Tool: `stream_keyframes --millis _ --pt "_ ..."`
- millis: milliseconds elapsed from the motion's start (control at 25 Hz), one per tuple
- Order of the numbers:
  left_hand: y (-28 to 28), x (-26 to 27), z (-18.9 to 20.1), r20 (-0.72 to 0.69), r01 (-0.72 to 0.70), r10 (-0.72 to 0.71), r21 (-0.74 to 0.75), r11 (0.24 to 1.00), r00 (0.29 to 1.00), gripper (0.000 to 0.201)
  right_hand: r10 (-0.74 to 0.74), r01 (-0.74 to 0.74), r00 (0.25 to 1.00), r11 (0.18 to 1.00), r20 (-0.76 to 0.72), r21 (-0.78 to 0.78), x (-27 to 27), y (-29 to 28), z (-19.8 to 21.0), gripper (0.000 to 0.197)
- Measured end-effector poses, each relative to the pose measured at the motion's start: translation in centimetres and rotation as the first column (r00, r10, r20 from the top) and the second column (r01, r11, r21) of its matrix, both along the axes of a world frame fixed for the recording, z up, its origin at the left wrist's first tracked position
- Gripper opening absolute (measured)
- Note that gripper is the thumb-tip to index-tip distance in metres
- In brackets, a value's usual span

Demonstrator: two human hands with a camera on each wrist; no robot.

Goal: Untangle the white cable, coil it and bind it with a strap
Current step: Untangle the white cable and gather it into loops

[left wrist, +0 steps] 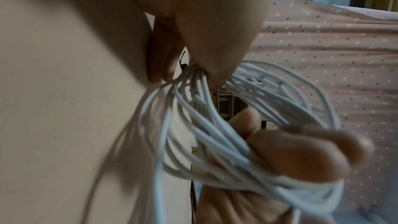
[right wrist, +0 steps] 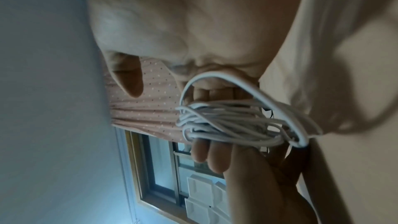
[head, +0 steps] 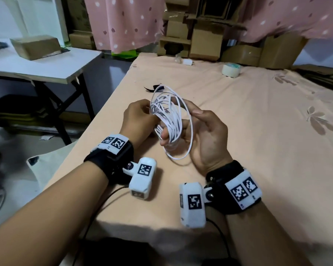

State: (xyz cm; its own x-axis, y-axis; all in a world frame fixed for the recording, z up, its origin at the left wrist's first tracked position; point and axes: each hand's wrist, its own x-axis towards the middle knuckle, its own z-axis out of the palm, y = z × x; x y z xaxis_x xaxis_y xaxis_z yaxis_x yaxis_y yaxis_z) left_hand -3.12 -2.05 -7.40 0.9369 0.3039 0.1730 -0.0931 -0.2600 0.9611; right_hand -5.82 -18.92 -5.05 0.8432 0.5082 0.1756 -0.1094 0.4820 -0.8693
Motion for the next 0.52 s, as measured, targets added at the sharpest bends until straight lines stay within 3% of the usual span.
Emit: stream_keyframes --millis 120,280,360,440,520 --pt "0.0 -0.2 -0.2 0.061 0.067 -0.069 0.037 0.997 0.996 0.018 -0.022 0.022 1.000 0.999 0.002 0.030 -0.1 0.3 0.0 0.049" --pt "-0.4 -0.7 -0.1 0.121 0.084 -0.087 0.027 0.996 0.989 0.014 -0.171 0.187 0.982 0.955 0.084 -0.232 1.3 0.6 -1.2 0.046" --pt "-0.7 -1.0 0.6 0.169 0.135 -0.151 0.105 0.985 0.974 0.023 -0.222 0.240 0.970 0.927 0.095 -0.288 1.5 0.4 -1.2 0.028" --pt "-0.5 -1.1 0.7 0.136 0.160 -0.182 0.163 0.974 0.974 0.024 -0.170 0.188 0.982 0.928 0.083 -0.321 1.3 0.0 -0.9 0.010" --pt "-0.1 -0.5 0.1 0.100 0.087 -0.106 0.175 0.981 0.989 0.023 -0.087 0.113 0.992 0.921 0.087 -0.372 0.8 -0.2 -1.0 0.033"
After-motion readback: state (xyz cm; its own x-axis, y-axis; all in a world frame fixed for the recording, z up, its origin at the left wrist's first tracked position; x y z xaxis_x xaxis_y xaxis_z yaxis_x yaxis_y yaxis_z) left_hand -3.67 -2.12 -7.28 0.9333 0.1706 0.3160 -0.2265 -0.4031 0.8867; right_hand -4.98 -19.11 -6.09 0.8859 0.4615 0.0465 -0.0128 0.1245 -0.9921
